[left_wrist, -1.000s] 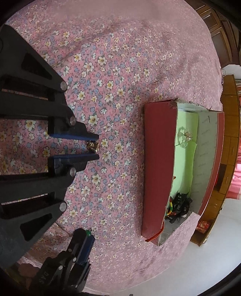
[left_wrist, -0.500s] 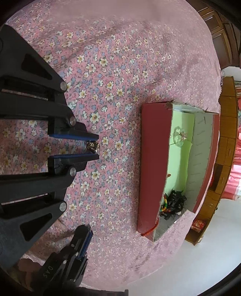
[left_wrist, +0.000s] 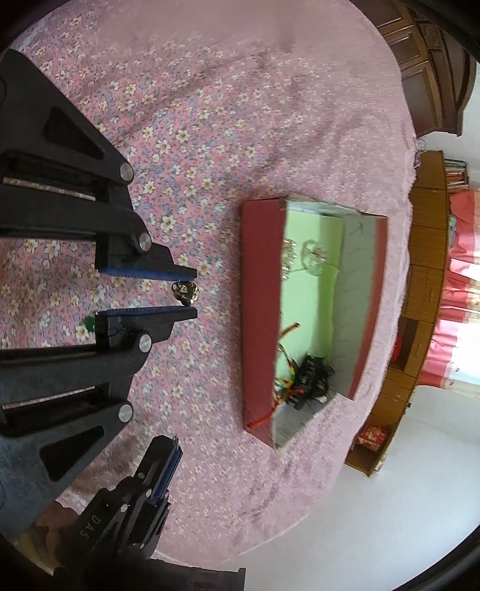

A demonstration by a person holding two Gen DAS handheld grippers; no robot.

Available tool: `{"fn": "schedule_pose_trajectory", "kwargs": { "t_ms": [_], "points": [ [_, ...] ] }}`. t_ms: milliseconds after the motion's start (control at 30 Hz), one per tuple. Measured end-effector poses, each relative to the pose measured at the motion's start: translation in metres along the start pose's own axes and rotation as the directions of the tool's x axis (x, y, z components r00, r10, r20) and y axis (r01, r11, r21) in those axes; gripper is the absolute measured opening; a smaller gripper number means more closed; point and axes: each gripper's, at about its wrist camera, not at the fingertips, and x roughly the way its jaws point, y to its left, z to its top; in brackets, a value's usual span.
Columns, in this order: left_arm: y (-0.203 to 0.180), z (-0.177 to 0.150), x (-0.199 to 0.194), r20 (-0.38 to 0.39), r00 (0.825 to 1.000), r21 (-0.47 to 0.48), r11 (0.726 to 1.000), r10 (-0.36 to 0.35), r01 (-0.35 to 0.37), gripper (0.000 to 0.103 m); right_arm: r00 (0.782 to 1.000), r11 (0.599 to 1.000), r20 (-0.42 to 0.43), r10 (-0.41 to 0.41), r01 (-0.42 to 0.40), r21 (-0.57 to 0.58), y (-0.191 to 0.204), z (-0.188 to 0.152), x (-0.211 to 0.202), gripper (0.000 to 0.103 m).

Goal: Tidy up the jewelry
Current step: 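Carry the gold and green earrings with both tools over the shoebox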

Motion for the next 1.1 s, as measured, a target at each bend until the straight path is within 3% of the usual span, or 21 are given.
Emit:
{"fn": "schedule_pose_trajectory", "kwargs": {
  "t_ms": [633,1100],
  "points": [
    [-0.019,0.029,-0.024,0.193,0.981,0.005,1.0,-0.003,0.002,0.005,0.979,0.997,0.198,-0.042,0.055,-0.061,0.004,0.026,-0.028,0.015],
    [-0.028,0.05,-0.009,0.285,0.958,0.039,0.999,0.025,-0.037,0.005,0.949,0.991,0.299,-0.099,0.122,-0.058,-0.01,0.057,-0.019,0.015]
  ]
}}
